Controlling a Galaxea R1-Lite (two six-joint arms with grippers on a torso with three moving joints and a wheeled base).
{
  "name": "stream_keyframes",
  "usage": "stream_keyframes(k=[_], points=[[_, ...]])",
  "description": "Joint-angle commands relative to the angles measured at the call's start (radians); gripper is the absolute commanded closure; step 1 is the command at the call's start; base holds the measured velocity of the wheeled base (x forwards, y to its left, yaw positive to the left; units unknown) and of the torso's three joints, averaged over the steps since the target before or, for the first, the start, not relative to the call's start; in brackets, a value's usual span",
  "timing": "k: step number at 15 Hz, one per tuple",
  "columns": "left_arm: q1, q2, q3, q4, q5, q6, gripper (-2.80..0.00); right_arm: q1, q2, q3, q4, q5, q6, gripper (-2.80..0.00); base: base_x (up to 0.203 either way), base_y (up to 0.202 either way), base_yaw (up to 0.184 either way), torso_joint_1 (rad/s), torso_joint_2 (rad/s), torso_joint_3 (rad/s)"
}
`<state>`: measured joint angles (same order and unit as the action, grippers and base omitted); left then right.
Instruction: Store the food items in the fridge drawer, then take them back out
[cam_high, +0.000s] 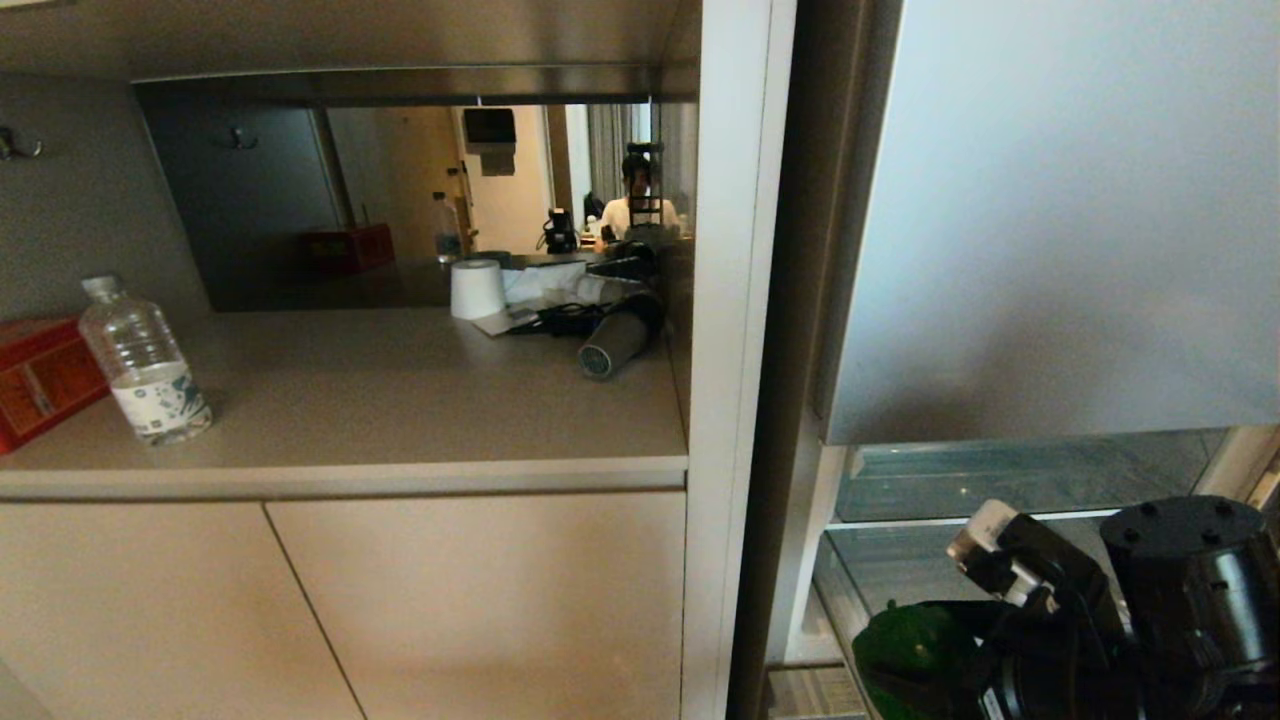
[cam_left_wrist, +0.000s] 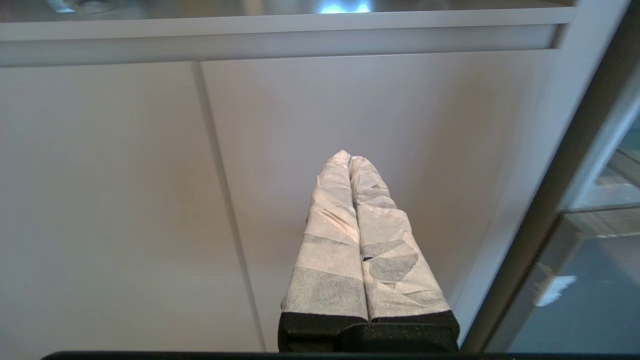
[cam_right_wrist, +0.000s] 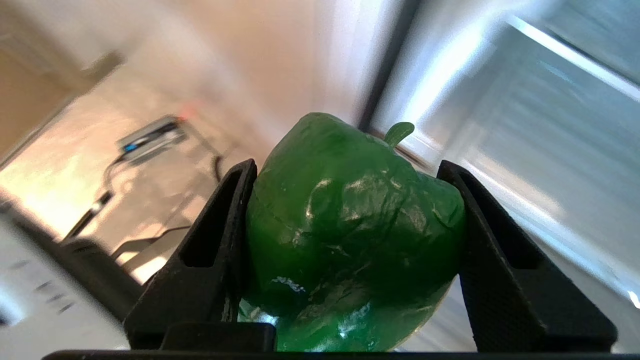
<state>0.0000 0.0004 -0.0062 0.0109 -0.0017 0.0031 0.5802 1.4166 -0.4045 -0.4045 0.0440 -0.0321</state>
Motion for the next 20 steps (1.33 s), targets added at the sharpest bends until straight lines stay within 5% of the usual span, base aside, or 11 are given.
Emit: stream_keyframes(k=[1, 5, 10, 17, 20], points=[[0.0, 0.0, 0.0, 0.0, 0.0, 0.0, 0.0, 0.086, -0.036, 0.006, -0.002, 0.002, 0.004, 0.0, 0.0, 0.0, 0.0, 0.0, 0.0, 0.0], [0.0, 0.0, 0.0, 0.0, 0.0, 0.0, 0.0, 0.261, 0.08, -0.164, -0.003, 0.001, 0.008, 0.0, 0.0, 0.0, 0.0, 0.0, 0.0, 0.0], [-0.001, 0.0, 0.0, 0.0, 0.0, 0.0, 0.0, 0.325, 0.378, -0.521, -0.003, -0.016, 0.032, 0.0, 0.0, 0.0, 0.0, 0.0, 0.0, 0.0], [-0.001, 0.0, 0.0, 0.0, 0.0, 0.0, 0.0, 0.339, 0.777, -1.093, -0.01, -0.301, 0.077, 0.0, 0.0, 0.0, 0.0, 0.0, 0.0, 0.0], [0.0, 0.0, 0.0, 0.0, 0.0, 0.0, 0.0, 0.324, 0.906, -1.26, -0.118, -0.409, 0.068, 0.0, 0.0, 0.0, 0.0, 0.0, 0.0, 0.0]])
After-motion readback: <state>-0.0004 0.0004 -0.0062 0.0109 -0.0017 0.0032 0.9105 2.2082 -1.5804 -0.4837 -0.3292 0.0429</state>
